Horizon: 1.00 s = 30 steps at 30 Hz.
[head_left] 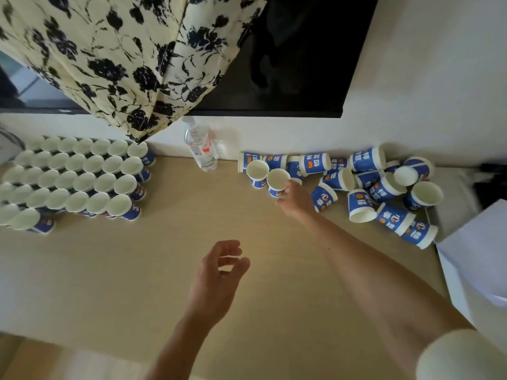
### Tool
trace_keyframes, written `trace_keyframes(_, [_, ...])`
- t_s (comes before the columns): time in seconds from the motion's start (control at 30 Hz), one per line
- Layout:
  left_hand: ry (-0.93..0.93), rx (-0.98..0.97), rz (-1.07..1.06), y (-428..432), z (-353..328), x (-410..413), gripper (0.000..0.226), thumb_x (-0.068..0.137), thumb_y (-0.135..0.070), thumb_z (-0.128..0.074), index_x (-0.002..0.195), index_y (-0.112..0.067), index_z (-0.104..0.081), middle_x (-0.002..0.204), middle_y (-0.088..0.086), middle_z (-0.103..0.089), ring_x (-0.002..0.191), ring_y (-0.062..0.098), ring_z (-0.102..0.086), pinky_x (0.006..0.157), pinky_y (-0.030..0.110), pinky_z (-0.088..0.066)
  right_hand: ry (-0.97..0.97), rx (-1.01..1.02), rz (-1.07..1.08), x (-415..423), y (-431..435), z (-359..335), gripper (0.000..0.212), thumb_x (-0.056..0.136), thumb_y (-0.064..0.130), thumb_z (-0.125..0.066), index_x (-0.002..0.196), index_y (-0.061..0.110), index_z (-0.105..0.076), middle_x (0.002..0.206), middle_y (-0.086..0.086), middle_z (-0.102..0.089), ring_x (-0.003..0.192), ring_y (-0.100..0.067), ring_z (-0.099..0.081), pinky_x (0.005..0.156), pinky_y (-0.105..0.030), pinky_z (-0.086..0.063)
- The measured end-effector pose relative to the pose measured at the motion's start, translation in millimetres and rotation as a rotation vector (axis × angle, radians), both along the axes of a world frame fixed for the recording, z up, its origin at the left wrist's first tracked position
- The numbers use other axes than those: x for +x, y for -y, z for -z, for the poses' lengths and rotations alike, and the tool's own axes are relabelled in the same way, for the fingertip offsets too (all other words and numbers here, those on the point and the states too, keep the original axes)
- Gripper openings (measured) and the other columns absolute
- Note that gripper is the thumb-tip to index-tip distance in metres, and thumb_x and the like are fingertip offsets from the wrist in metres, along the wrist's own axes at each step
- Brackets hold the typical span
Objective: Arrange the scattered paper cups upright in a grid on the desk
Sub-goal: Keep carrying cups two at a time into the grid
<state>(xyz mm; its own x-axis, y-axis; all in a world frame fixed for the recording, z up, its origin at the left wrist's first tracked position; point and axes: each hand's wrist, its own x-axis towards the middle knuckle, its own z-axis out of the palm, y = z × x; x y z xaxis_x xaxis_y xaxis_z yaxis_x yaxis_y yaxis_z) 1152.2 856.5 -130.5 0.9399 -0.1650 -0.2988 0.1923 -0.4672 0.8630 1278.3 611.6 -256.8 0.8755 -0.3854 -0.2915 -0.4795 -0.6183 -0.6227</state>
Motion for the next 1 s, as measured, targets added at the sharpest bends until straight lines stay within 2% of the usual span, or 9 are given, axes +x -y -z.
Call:
trace_keyframes(0.13, [-0.007,0.028,0.029,4.0,0.2,-2.1,0.022,0.09,-0.018,-0.071,0.108,-0.029,-0.064,0.106,-0.012,-0.07,0.092,-0.005,-0.065,0.075,0.021,-0.052,-0.016,-0.014,-0.079,-2.9,5.1,0.1,0.061,0.086,0.018,-0.068,0.143,0.013,-0.046,0.136,-0.009,-0.058,0.122,-0.03,-0.058,0.09,-0.039,-0.05])
trace_keyframes(0.27, [-0.009,0.038,0.053,4.6,-1.7,-1.7,0.023,0.09,-0.019,-0.071,0.11,-0.028,-0.064,0.106,-0.013,-0.07,0.092,-0.006,-0.065,0.072,0.015,-0.05,-0.034,-0.076,-0.107,-8.9,6.3,-1.1,0.059,0.088,0.019,-0.068,0.143,0.01,-0.048,0.14,-0.01,-0.055,0.127,-0.029,-0.054,0.094,-0.038,-0.048])
trace_keyframes(0.37, [-0.003,0.049,0.05,4.6,-2.8,1.6,0.023,0.09,-0.02,-0.071,0.11,-0.028,-0.064,0.106,-0.013,-0.07,0.093,-0.007,-0.064,0.073,0.017,-0.05,0.021,-0.117,-0.1,-20.9,9.1,-3.7,0.053,0.087,0.014,-0.069,0.138,0.01,-0.054,0.133,-0.01,-0.06,0.122,-0.029,-0.058,0.09,-0.036,-0.048])
trace_keyframes(0.43, [-0.005,0.058,0.049,4.8,0.2,4.7,0.023,0.089,-0.02,-0.072,0.109,-0.029,-0.064,0.106,-0.012,-0.07,0.094,-0.005,-0.065,0.074,0.019,-0.051,0.081,-0.105,-0.108,-31.1,12.2,-5.5,0.043,0.086,0.013,-0.071,0.128,0.011,-0.063,0.12,-0.009,-0.067,0.111,-0.027,-0.064,0.085,-0.034,-0.05])
trace_keyframes(0.6, [-0.013,0.117,0.07,8.9,12.3,9.1,0.031,0.086,-0.026,-0.075,0.112,-0.033,-0.061,0.11,-0.016,-0.065,0.103,0.002,-0.062,0.079,0.024,-0.049,0.247,0.076,-0.141,-64.2,14.8,-32.9,0.013,0.086,0.019,-0.071,0.097,0.013,-0.073,0.088,0.003,-0.073,0.075,-0.005,-0.062,0.065,-0.013,-0.043])
trace_keyframes(0.7, [0.041,0.191,0.096,14.3,15.8,10.2,0.05,0.082,-0.029,-0.079,0.125,-0.03,-0.054,0.119,-0.016,-0.059,0.11,0.003,-0.056,0.085,0.024,-0.047,0.285,0.192,-0.235,-85.5,12.9,-57.8,0.006,0.088,0.023,-0.071,0.092,0.019,-0.071,0.082,0.008,-0.071,0.077,-0.005,-0.064,0.069,-0.019,-0.047])
trace_keyframes(0.83, [0.112,0.27,0.176,23.9,13.4,14.1,0.085,0.074,-0.036,-0.085,0.145,-0.026,-0.039,0.133,-0.017,-0.05,0.123,0.001,-0.047,0.099,0.021,-0.036,0.277,0.364,-0.316,-114.3,4.9,-90.4,0.004,0.088,0.02,-0.074,0.091,0.021,-0.072,0.079,0.011,-0.069,0.077,-0.004,-0.061,0.07,-0.012,-0.04])
trace_keyframes(0.9, [0.126,0.211,0.209,30.2,10.7,15.8,0.087,0.071,-0.035,-0.088,0.143,-0.025,-0.04,0.129,-0.019,-0.054,0.117,-0.004,-0.051,0.095,0.013,-0.039,0.269,0.456,-0.368,-125.6,-2.9,-100.7,0.006,0.088,0.018,-0.075,0.091,0.022,-0.072,0.079,0.011,-0.068,0.074,-0.004,-0.058,0.07,-0.018,-0.041])
trace_keyframes(1.0, [0.149,0.097,0.174,38.5,9.9,18.1,0.065,0.073,-0.026,-0.088,0.127,-0.022,-0.053,0.11,-0.015,-0.066,0.1,-0.004,-0.061,0.077,0.006,-0.045,0.263,0.555,-0.415,-132.6,-12.6,-103.7,0.01,0.087,0.013,-0.075,0.092,0.021,-0.072,0.078,0.009,-0.067,0.074,-0.005,-0.054,0.072,-0.025,-0.04])
